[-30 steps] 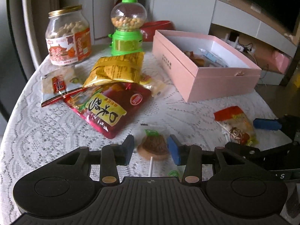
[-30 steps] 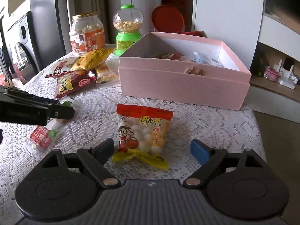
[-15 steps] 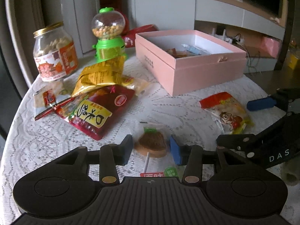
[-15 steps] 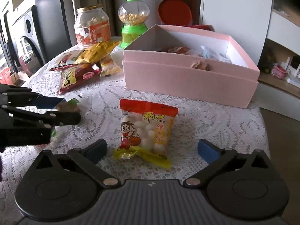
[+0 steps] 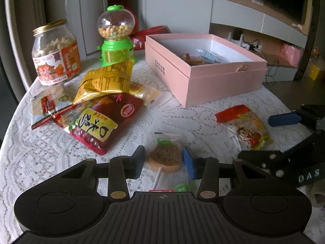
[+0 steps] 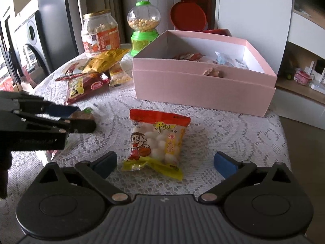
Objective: Organize snacks
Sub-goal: 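Carry the cartoon bag and round biscuit over the pink box while opening both tools to drop them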
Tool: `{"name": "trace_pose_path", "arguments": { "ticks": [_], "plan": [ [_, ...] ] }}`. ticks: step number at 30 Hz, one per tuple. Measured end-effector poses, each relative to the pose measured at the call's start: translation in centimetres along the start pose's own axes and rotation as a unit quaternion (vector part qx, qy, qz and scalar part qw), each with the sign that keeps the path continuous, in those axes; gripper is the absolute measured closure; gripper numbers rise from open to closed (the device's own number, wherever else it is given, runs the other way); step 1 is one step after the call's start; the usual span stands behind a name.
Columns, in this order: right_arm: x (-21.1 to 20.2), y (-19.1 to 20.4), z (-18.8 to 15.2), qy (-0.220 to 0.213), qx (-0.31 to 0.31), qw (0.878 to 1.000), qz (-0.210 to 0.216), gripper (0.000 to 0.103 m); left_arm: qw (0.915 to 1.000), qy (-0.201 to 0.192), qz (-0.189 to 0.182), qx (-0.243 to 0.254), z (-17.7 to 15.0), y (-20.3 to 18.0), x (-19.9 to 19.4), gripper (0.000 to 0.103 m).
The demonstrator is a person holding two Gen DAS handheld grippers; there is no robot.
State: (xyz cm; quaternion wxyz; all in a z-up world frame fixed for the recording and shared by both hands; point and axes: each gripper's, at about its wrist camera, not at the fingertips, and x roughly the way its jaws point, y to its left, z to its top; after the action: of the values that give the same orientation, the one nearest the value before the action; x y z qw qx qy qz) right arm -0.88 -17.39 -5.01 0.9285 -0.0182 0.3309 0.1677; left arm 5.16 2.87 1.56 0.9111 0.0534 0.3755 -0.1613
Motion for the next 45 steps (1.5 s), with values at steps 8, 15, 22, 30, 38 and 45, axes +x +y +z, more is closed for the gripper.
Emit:
{"name": "trace_pose_path", "arguments": {
  "ticks": [8, 15, 22, 30, 38, 45],
  "plan": [
    [0.5, 0.9, 1.9, 0.021, -0.027, 0.999, 0.008, 0.050, 0.9999, 0.015, -0.008, 0.005, -0.6, -0.8, -1.1, 0.057],
    [-3.5, 0.4, 2.3, -0.006, -0.044, 0.999, 0.015, 0.052, 0.9997, 0.023, -0.003, 0.003, -0.4, -1.2, -1.2, 0.061],
    [-6.8, -2.1, 2.3, -0.032, -0.034, 0.999, -0.012, 0.052, 0.9995, 0.013, -0.017, 0.025, 0.1, -2.9, -2.8, 0.061],
    [-9.9, -5.5, 3.3, -0.071, -0.005, 0.997, -0.031, 0.051, 0.9906, -0.122, -0.053, 0.033, 8.4, -3.5, -8.7, 0.061],
    [-12.0, -8.4, 6.3, -0.103, 0.015, 0.992, -0.064, 0.051, 0.9836, -0.151, -0.096, -0.024, 17.5, -2.6, -1.3, 0.061],
    [-11.0, -9.4, 7.4, -0.103, 0.008, 0.990, -0.092, 0.051, 0.9921, -0.065, -0.097, -0.044, 16.9, -3.6, 8.3, 0.057]
  ]
}}
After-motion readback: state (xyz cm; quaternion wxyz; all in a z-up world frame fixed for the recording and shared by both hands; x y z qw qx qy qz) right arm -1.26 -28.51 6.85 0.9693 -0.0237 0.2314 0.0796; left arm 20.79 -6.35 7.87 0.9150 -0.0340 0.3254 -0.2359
